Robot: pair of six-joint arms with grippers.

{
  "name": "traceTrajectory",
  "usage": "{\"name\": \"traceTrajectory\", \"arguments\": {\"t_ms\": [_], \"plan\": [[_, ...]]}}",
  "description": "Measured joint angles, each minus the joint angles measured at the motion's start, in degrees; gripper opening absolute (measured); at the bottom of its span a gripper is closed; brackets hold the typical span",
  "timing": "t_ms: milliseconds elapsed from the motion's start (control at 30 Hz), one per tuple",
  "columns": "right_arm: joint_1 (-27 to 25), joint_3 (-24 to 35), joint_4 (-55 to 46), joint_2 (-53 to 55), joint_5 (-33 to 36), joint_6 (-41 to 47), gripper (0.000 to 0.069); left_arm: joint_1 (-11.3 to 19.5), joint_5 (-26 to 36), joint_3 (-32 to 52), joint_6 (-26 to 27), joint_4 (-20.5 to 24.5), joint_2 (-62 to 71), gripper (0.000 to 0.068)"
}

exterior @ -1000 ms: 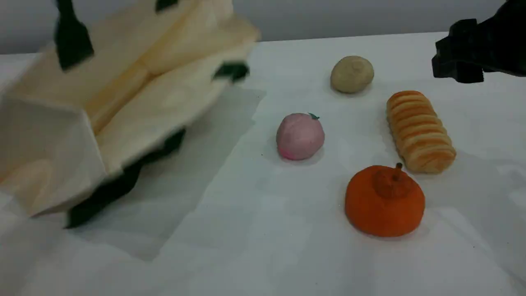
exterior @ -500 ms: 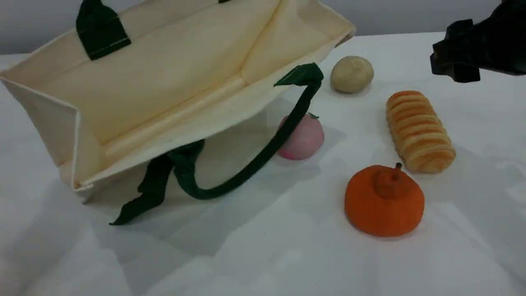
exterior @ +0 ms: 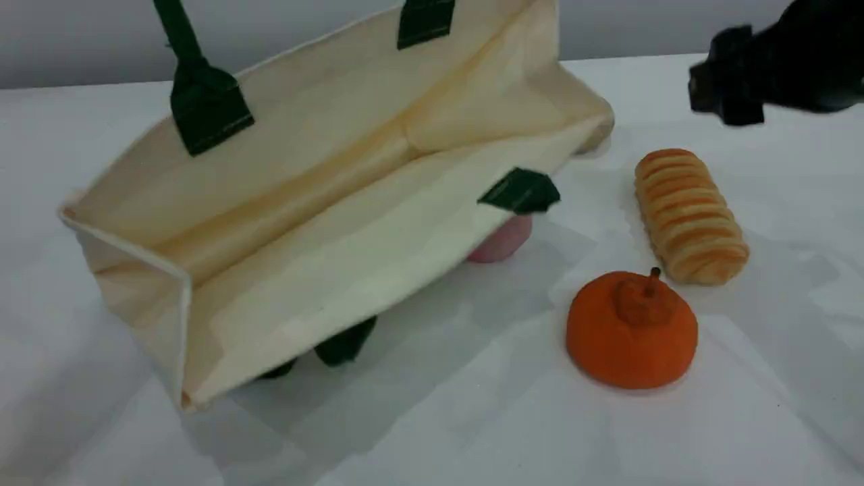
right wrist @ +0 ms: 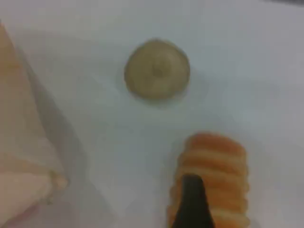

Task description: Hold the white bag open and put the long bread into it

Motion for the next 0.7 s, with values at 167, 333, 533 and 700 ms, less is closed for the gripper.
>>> {"name": "traceTrajectory", "arguments": {"t_ms": [167,333,533,700], "plan": [[0.0,-0.2,0.0,4.7,-2.6,0.0,0.047,0.0,-0.1,0.0,0.0,-0.3,-0.1,0.0086],[0.0,-1.5,-1.0,9.7,-3.3,-0.3,0.047,0.0,-0.1,-0.1,0.0,-0.3,-0.1,0.0086],[0.0,-5.3,-1.5,15.6,-2.3,-0.5,0.047,0.0,0.0,-0.2,0.3,-1.6,-0.1,0.0086],[0.0,-7.4,-1.5,16.3,-1.0,-0.5,0.047,0.0,0.0,-0.2,0.3,-1.6,-0.1,0.0086]]}}
